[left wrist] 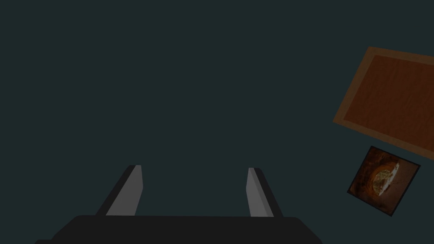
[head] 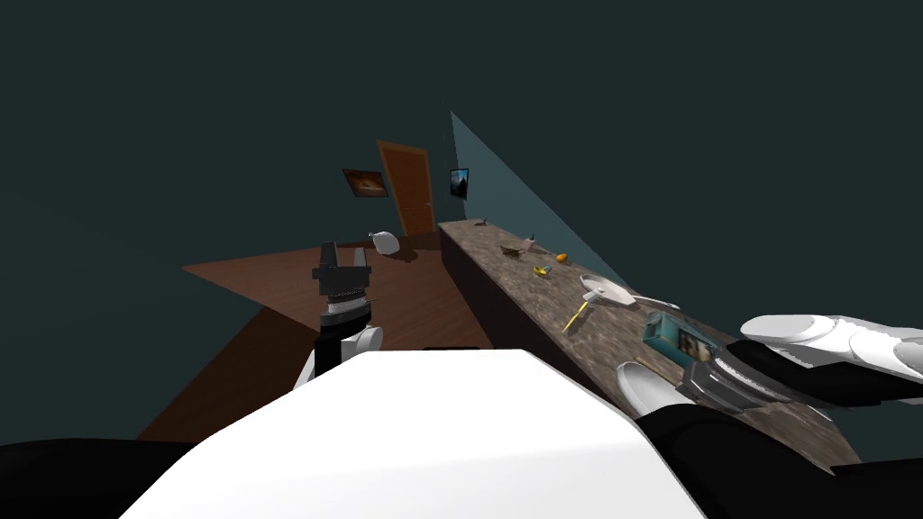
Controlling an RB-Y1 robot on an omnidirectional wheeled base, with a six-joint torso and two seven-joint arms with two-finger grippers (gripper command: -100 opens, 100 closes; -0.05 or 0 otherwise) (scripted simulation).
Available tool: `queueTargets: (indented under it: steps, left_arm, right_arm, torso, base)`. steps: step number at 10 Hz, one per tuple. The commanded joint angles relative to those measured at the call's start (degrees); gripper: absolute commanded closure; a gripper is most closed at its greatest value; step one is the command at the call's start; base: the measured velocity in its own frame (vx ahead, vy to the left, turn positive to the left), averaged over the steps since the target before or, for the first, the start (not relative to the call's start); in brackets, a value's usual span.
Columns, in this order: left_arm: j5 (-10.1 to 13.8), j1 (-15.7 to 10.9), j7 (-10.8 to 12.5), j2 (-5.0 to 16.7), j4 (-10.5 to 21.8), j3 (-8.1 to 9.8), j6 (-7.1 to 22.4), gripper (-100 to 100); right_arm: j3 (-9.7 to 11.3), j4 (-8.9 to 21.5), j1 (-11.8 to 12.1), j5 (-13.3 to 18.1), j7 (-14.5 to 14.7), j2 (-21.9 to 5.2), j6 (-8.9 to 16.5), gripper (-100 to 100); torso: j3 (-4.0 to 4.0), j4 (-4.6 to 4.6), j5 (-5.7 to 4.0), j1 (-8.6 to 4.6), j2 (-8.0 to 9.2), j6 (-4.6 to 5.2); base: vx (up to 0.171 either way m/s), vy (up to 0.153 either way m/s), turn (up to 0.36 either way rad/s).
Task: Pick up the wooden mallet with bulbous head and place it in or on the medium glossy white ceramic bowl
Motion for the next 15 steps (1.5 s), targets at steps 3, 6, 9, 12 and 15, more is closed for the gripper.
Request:
queueTargets:
  steps: [3,6,9,12,15]
  left_arm:
    - [0.0,0.0,0.0,0.0,0.0,0.0,0.0,0]
    - [0.0,0.0,0.0,0.0,0.0,0.0,0.0,0]
    - [0.0,0.0,0.0,0.0,0.0,0.0,0.0,0]
    - [0.0,0.0,0.0,0.0,0.0,0.0,0.0,0]
    - [0.0,0.0,0.0,0.0,0.0,0.0,0.0,0]
  right_arm:
    - [1.0,-0.6,-0.4,-0.7,0.8,-0.5,-0.9,-100]
    - [1.0,-0.6,-0.4,-0.7,0.8,-0.5,-0.9,-100]
    - [0.7,-0.6,-1.0,-1.4,0.4,-2.4,-2.3,-100]
    - [0.5,-0.5,-1.5,-2.1,0.0,-4.4,-3.7,-100]
    - [-0.2,-0.3,-2.7,-3.7,-0.8,-9.4,-7.2,-100]
  torso:
    - [-0.04,-0.02,0.0,-0.06,-0.06,-0.07]
    - [-0.09,-0.04,-0.03,-0.15,-0.14,-0.08]
    - [-0.1,-0.04,-0.03,-0.15,-0.15,-0.08]
    - [-0.03,-0.02,-0.03,-0.17,-0.04,-0.08]
    - [-0.02,-0.01,-0.03,-0.18,-0.03,-0.08]
  base:
    - [-0.006,0.013,-0.041]
    - [0.0,0.0,0.0]
    - [-0.007,-0.005,-0.029]
    - [-0.03,-0.012,-0.056]
    - [-0.035,-0.018,-0.089]
